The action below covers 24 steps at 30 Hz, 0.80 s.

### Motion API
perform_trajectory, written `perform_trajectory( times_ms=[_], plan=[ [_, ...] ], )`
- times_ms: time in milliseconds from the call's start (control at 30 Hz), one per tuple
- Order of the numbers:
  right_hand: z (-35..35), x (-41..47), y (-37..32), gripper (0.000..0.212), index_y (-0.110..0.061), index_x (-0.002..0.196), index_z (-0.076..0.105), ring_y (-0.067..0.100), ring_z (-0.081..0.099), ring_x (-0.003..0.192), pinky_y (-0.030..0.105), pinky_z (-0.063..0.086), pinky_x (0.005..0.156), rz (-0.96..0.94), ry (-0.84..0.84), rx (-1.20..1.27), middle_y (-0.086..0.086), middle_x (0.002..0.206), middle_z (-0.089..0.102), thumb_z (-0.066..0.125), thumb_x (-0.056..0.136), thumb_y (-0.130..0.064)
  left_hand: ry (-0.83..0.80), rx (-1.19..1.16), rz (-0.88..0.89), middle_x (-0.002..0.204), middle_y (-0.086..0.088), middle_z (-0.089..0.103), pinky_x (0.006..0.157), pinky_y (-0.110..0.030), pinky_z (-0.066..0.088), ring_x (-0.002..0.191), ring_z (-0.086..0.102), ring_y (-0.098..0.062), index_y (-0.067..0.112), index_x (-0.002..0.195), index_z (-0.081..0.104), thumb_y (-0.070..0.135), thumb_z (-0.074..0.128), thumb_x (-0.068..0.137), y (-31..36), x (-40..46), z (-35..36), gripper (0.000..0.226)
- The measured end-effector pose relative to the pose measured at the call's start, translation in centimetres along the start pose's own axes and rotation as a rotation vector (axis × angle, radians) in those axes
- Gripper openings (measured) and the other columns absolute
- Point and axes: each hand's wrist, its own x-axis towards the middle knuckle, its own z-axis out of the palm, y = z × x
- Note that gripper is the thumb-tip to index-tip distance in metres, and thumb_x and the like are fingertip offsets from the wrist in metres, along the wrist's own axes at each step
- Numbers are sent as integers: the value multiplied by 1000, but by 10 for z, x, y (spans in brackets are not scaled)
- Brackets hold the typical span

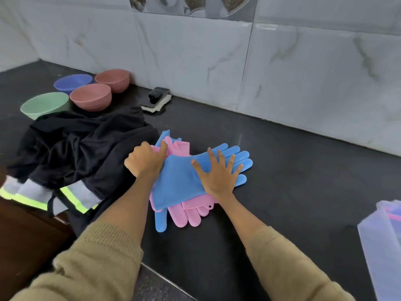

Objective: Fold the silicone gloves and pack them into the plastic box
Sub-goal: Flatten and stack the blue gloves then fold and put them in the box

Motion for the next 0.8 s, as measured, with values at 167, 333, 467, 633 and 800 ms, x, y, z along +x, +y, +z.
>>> perform_trajectory(
  times_ms=[167,333,467,633,800],
  plan=[
    [-24,-6,39,59,-20,139,42,27,31,136,44,21,110,286,334,122,3,143,44,50,88,-50,158,-85,204,106,-16,63,72,-40,43,97,58,-37,4,102,61,39,42,92,42,9,-23,41],
    [-43,-22,64,72,-7,135,41,31,41,122,40,30,101,422,144,14,12,134,45,54,85,-57,-400,-76,495,115,-13,65,88,-40,44,106,59,-34,7,106,60,39,40,93,88,-15,-12,39],
    [-45,-31,67,54,-9,119,55,26,50,115,37,35,97,357,73,-1,7,122,60,53,88,-52,-603,224,606,139,-16,49,104,-44,33,128,44,-32,5,134,43,41,32,99,95,-55,12,51],
    [-59,-36,75,33,-10,117,56,23,56,109,33,40,91,294,43,-12,5,116,64,43,98,-33,-468,374,556,142,-14,42,107,-42,30,130,39,-30,8,136,43,38,31,100,96,-66,16,48],
    [-88,-34,108,28,-6,119,50,27,58,105,32,41,74,440,77,284,9,117,59,44,95,-20,-588,209,528,132,-12,54,93,-37,40,120,52,-31,10,128,49,31,37,99,108,-80,16,38]
  ],
)
